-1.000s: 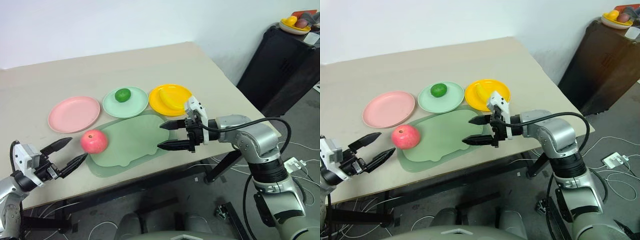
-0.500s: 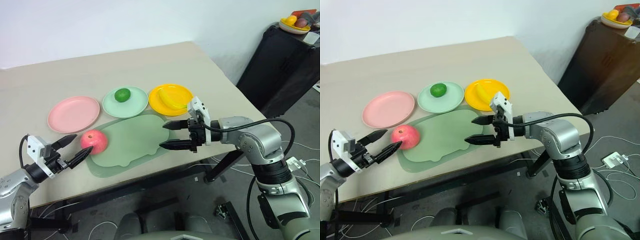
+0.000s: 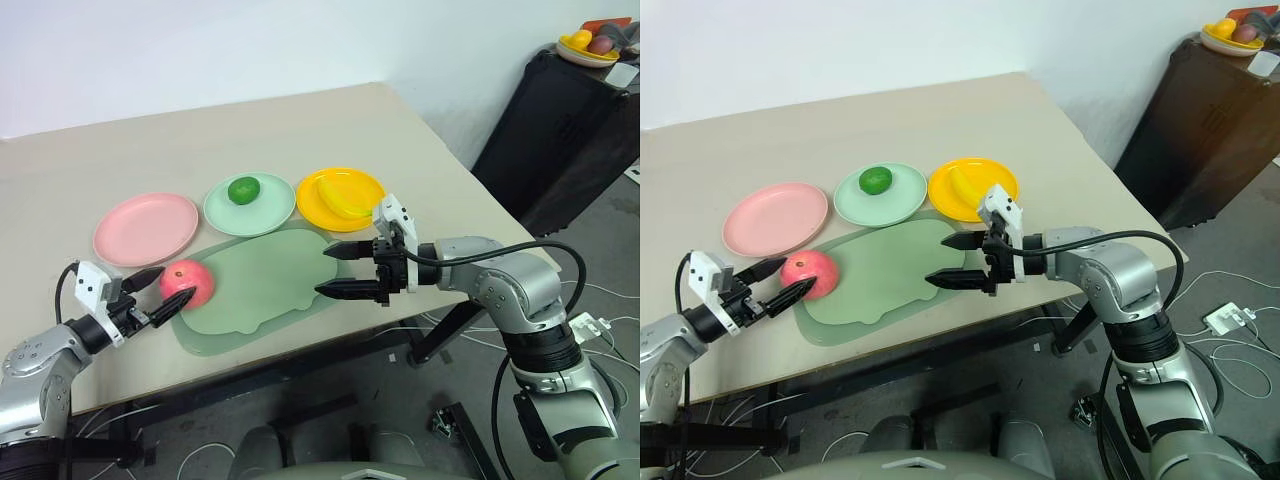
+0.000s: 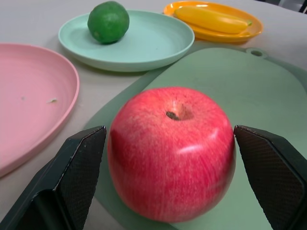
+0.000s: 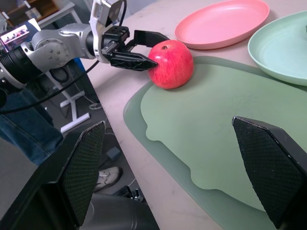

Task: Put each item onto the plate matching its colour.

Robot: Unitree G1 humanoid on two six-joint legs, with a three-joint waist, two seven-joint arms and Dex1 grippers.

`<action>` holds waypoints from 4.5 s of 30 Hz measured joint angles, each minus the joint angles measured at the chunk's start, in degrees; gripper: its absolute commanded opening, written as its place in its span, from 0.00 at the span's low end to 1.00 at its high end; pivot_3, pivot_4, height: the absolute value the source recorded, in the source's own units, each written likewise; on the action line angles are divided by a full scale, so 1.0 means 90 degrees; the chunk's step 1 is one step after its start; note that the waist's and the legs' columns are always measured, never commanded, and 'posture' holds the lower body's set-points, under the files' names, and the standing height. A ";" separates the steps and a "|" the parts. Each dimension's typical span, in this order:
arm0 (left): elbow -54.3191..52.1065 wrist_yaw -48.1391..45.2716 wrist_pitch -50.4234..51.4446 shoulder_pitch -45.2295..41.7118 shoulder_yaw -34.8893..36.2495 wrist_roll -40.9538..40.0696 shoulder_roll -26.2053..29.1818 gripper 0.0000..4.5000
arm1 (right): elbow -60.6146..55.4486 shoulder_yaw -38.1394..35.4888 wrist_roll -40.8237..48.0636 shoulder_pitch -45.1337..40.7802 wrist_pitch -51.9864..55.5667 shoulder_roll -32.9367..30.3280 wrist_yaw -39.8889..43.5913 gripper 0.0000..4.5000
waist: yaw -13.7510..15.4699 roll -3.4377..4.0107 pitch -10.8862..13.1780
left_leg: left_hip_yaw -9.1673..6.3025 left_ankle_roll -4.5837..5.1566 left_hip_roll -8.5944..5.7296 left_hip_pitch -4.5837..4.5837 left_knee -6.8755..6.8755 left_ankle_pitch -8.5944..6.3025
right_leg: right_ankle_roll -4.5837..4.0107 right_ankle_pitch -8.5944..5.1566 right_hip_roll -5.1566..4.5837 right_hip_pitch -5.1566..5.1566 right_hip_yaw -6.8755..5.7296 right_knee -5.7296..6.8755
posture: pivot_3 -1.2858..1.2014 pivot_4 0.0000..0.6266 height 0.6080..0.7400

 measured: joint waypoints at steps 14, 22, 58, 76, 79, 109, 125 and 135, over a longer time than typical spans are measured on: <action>-0.0018 0.0201 -0.0025 -0.0018 -0.0122 0.0290 0.0041 1.00 | -0.0056 0.0001 0.0144 0.0023 0.0030 0.0078 -0.0270 1.00 | 0.0010 0.0002 -0.0001 | 0.0000 0.0000 0.0000 0.0000 0.0000 0.0000 | 0.0000 0.0000 -0.0001 0.0001 0.0000 0.0000 | 0.52 0.24 1.00; 0.0082 0.0204 -0.0103 -0.0142 -0.0244 0.0415 0.0027 1.00 | -0.0125 0.0001 0.0297 0.0052 0.0042 0.0113 -0.0421 1.00 | 0.0018 0.0004 -0.0002 | 0.0000 0.0000 -0.0001 0.0000 0.0001 0.0000 | 0.0000 0.0000 -0.0001 0.0003 0.0000 0.0000 | 0.52 0.24 1.00; 0.0587 0.0242 -0.0552 -0.1081 -0.0244 0.0235 -0.0037 0.79 | 0.0014 0.0013 0.0361 0.0001 0.0064 0.0170 -0.0595 1.00 | 0.0013 -0.0012 0.0006 | -0.0003 0.0012 -0.0001 0.0000 0.0003 0.0007 | 0.0003 0.0011 0.0003 0.0008 -0.0003 0.0002 | 0.52 0.24 1.00; 0.2486 0.2277 -0.0774 -0.2271 -0.0536 0.1822 0.0048 0.79 | 0.0000 -0.0007 0.0379 -0.0014 0.0104 0.0183 -0.0657 1.00 | 0.0049 -0.0022 0.0007 | -0.0003 0.0019 -0.0001 0.0004 0.0006 0.0012 | -0.0004 0.0036 0.0007 0.0015 -0.0002 0.0006 | 0.52 0.24 1.00; 0.2684 0.2457 -0.0762 -0.2460 -0.0544 0.1835 -0.0027 0.79 | -0.0002 -0.0011 0.0381 -0.0014 0.0113 0.0182 -0.0667 1.00 | 0.0069 -0.0025 0.0005 | -0.0003 0.0019 -0.0001 0.0005 0.0006 0.0012 | 0.0003 0.0041 0.0007 0.0015 -0.0002 0.0006 | 0.52 0.24 1.00; 0.0679 0.1317 -0.0506 -0.1442 0.0350 0.0533 0.0430 1.00 | 0.0093 -0.0365 0.0384 0.0020 0.0014 -0.0509 -0.0237 1.00 | 0.0143 -0.0028 0.0010 | -0.0001 0.0011 0.0000 0.0007 0.0008 0.0008 | -0.0007 0.0032 0.0005 0.0012 -0.0001 0.0012 | 0.52 0.24 1.00; 0.0738 -0.1468 -0.1166 -0.0085 0.0698 0.0023 0.1079 1.00 | 0.1013 -0.0577 -0.0275 0.0257 -0.1271 -0.1683 0.0793 1.00 | 0.0142 -0.0007 0.0029 | 0.0005 -0.0002 0.0002 0.0006 0.0002 0.0000 | 0.0006 0.0023 0.0001 0.0001 -0.0004 -0.0021 | 0.52 0.24 1.00; 0.0568 -0.1679 -0.1327 -0.0129 0.0689 -0.0131 0.0756 1.00 | 0.0949 -0.0871 -0.0344 0.0882 -0.2054 -0.1875 0.1252 1.00 | 0.0141 -0.0004 0.0032 | 0.0009 -0.0002 0.0003 0.0006 0.0003 0.0000 | 0.0006 0.0023 0.0001 0.0002 -0.0004 -0.0022 | 0.52 0.24 1.00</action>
